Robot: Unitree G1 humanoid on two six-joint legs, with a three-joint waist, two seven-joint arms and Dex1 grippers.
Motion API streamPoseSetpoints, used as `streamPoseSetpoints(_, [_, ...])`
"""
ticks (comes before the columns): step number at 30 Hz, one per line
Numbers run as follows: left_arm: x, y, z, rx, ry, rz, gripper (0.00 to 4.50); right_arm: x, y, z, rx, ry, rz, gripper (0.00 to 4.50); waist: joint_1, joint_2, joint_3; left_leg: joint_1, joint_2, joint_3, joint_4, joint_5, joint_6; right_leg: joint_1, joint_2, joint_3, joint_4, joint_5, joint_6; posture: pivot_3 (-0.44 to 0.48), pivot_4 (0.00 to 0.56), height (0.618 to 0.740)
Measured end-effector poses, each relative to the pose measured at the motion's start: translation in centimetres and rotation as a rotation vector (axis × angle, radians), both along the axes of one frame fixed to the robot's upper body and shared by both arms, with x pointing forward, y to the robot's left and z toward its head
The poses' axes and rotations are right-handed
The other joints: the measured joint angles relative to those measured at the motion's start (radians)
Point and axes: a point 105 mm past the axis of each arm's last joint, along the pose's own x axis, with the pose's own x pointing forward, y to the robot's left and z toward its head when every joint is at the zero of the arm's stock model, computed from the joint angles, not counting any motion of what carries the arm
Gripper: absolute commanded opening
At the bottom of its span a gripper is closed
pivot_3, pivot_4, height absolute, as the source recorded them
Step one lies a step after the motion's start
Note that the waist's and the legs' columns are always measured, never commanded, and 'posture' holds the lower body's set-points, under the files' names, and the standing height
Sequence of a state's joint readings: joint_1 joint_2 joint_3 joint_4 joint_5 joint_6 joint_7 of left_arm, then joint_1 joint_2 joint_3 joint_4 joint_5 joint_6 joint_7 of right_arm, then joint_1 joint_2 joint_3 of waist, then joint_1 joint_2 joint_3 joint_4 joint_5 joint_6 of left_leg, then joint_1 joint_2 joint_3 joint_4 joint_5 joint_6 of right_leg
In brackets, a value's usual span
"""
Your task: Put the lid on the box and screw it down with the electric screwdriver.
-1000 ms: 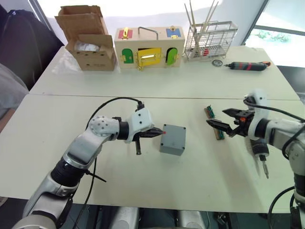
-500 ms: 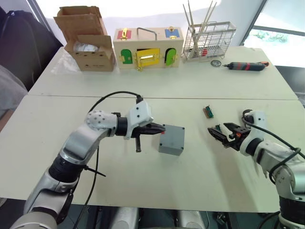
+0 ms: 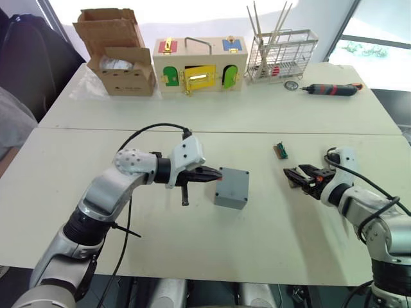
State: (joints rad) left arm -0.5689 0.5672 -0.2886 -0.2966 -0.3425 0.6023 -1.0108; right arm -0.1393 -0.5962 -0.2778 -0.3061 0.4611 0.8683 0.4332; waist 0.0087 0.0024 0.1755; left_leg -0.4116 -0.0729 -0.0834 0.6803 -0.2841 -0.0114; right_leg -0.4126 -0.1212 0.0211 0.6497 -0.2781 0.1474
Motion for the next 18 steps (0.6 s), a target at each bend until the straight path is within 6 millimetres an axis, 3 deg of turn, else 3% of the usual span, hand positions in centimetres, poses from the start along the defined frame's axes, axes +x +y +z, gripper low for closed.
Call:
streamPoseSetpoints(1, [0.0, 0.1, -0.1, 0.002, 0.003, 0.003, 0.0, 0.1, 0.0, 0.0, -0.006, -0.002, 0.0, 0.19, 0.0, 0.0, 0.0, 0.0, 0.0, 0.0, 0.0, 0.0, 0.0, 0.0, 0.0, 0.0, 0.0, 0.0, 0.0, 0.0, 0.15, 0.731])
streamPoseSetpoints(2, [0.0, 0.1, -0.2, 0.003, 0.004, 0.004, 0.0, 0.1, 0.0, 0.1, -0.007, -0.005, -0.001, 0.08, 0.0, 0.0, 0.0, 0.0, 0.0, 0.0, 0.0, 0.0, 0.0, 0.0, 0.0, 0.0, 0.0, 0.0, 0.0, 0.0, 0.15, 0.731])
streamPoseSetpoints(14, [0.1, 0.1, -0.2, 0.002, 0.001, 0.012, 0.0, 0.2, -0.2, 0.2, -0.006, -0.005, -0.021, 0.08, 0.001, 0.0, 0.0, 0.0, 0.0, 0.0, 0.0, 0.0, 0.0, 0.0, 0.0, 0.0, 0.0, 0.0, 0.0, 0.0, 0.15, 0.731])
streamPoseSetpoints(18, [0.1, 0.1, -0.2, 0.002, 0.0, 0.012, 0.0, 0.5, -0.3, 1.3, 0.012, -0.036, -0.025, 0.08, 0.0, 0.0, 0.0, 0.0, 0.0, 0.0, 0.0, 0.0, 0.0, 0.0, 0.0, 0.0, 0.0, 0.0, 0.0, 0.0, 0.15, 0.731])
